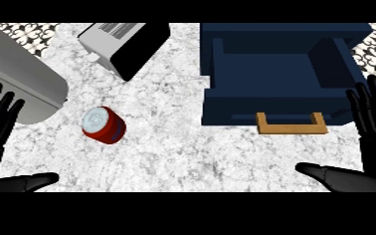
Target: Pick up the can, place it into the drawer and close the drawer
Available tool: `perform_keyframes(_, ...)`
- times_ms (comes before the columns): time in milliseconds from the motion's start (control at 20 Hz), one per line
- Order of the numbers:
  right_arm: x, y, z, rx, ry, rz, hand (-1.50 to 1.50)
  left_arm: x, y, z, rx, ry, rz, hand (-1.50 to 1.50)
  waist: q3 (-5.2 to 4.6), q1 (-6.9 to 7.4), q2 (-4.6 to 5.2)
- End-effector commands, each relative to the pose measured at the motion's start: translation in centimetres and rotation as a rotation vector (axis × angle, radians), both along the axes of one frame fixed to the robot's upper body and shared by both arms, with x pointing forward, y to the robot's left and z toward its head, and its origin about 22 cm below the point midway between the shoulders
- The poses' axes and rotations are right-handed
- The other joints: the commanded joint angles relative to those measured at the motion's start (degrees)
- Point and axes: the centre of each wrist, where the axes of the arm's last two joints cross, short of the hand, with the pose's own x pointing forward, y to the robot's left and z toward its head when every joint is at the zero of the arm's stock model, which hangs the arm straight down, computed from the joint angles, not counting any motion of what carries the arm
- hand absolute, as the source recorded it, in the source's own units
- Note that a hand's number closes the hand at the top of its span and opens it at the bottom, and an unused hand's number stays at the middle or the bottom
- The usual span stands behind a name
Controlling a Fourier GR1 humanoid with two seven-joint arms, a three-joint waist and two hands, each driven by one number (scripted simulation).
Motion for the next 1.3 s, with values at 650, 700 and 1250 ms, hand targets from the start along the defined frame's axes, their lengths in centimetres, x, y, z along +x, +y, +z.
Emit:
perform_keyframes(650, -2.0, -1.4, -0.3, -0.01, -0.035, -0.007, -1.5, 2.8, -3.8, -8.2, 0.052, 0.118, 0.029, -1.5, 0.0, -0.16, 0.01)
perform_keyframes(700, -1.8, -0.5, 0.1, -0.02, -0.008, 0.007, -1.5, 0.9, -3.3, -11.5, 0.034, 0.116, 0.01, -1.5, -0.03, -0.06, 0.02)
perform_keyframes(1250, -3.5, -0.6, 2.0, -0.007, -0.019, -0.017, -1.5, 3.0, -1.0, -16.0, 0.034, 0.168, 0.087, -1.5, -0.02, -0.21, 0.02)
